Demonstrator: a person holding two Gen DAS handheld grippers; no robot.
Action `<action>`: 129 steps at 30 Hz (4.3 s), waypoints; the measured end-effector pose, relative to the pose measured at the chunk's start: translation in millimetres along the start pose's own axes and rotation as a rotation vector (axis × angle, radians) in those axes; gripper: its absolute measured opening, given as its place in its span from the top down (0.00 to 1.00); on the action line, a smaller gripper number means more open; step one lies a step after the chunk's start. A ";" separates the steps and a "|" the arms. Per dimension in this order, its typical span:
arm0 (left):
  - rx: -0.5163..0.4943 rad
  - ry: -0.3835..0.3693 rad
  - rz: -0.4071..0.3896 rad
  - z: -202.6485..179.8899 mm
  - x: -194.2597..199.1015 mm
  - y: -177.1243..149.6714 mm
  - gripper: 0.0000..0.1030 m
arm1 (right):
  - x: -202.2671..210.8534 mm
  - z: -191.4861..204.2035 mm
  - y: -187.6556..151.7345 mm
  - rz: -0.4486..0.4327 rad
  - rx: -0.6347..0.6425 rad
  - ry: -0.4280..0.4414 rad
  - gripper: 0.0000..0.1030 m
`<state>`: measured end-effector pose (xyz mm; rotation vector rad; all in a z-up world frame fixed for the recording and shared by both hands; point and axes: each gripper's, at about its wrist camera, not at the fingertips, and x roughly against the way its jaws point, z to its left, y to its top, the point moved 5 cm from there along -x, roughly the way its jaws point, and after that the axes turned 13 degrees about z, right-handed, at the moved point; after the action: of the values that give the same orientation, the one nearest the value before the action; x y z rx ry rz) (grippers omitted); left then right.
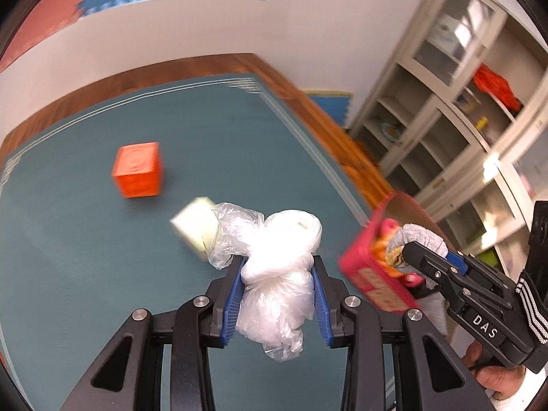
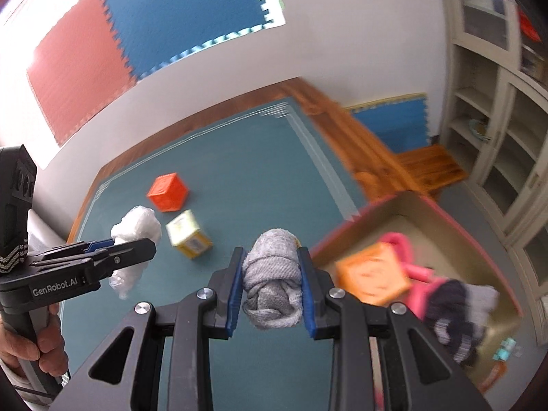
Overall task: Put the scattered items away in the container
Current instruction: 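Carry the bag and gray sock into the red tin box and open both tools, then move both tools back over the orange cube and yellow box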
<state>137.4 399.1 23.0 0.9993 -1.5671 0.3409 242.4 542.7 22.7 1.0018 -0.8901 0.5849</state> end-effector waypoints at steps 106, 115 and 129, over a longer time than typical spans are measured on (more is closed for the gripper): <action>0.413 0.177 0.051 141.8 25.3 -79.1 0.28 | -57.9 82.1 -28.0 0.188 0.128 0.071 0.22; 0.419 0.150 0.089 165.7 15.2 -70.1 0.28 | -72.1 97.2 -24.4 0.221 0.122 0.057 0.22; 0.399 0.108 0.132 191.5 -9.2 -38.1 0.28 | -97.8 113.9 -9.3 0.260 0.127 0.045 0.22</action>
<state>38.6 246.6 -49.0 1.1601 -1.5005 0.8108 157.0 433.7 -36.2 0.9896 -0.9592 0.8896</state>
